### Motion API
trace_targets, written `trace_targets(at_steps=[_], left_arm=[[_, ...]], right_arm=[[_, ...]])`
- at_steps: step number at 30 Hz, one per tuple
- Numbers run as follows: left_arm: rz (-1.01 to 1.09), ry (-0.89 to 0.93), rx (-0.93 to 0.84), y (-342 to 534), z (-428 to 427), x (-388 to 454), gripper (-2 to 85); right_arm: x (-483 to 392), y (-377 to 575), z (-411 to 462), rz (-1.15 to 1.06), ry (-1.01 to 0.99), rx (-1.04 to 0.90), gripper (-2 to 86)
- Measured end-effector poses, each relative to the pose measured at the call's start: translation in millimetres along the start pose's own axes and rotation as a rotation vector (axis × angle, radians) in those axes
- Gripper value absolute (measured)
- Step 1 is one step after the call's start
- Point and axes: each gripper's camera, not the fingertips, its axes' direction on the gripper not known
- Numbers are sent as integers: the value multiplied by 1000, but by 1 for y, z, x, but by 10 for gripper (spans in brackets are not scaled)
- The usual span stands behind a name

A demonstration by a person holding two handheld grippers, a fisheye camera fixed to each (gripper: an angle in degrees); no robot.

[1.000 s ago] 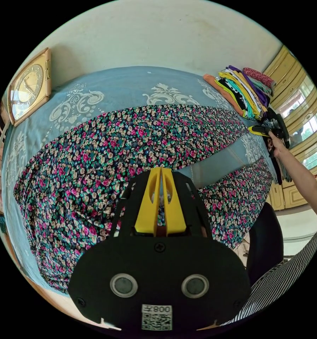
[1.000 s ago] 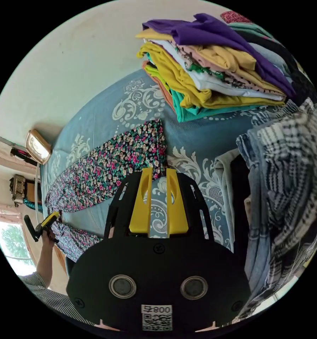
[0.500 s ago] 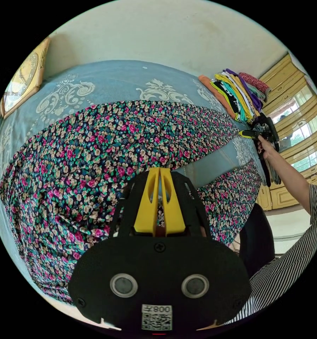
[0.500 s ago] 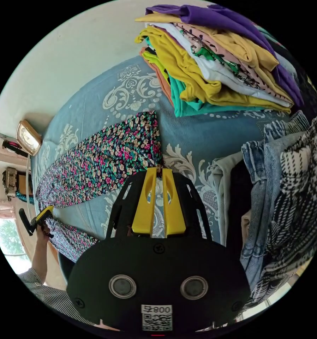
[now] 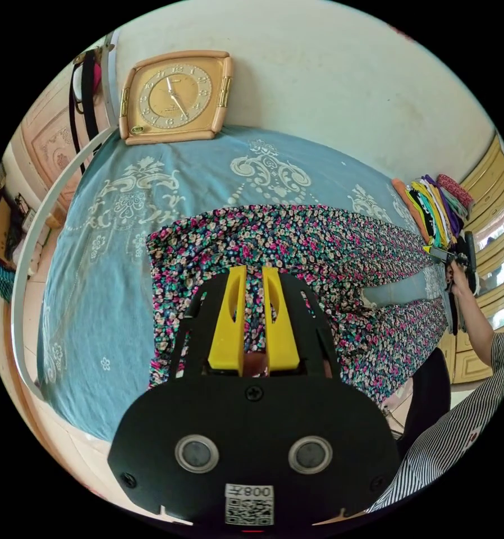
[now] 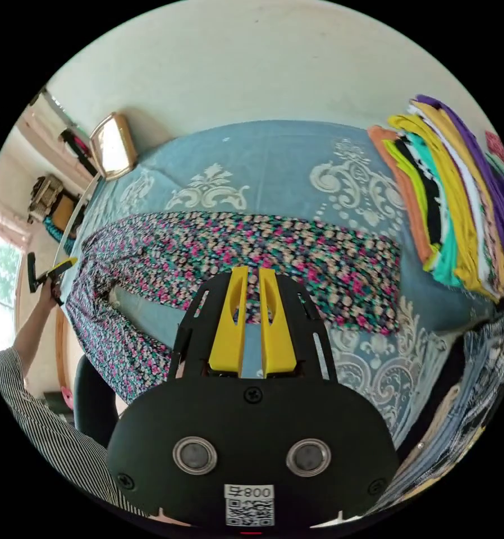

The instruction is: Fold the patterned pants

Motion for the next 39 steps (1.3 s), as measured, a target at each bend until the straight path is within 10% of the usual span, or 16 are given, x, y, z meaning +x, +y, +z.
trace_targets(at_steps=[14,39], left_arm=[[171,-234,-211,-78,-13,-58,92],[165,-154,-201,-61,-85,-99,9]], right_arm=[[-259,-150,188,-555,-90,-153,73],[-413,-143,381,-686,191,-235,11]])
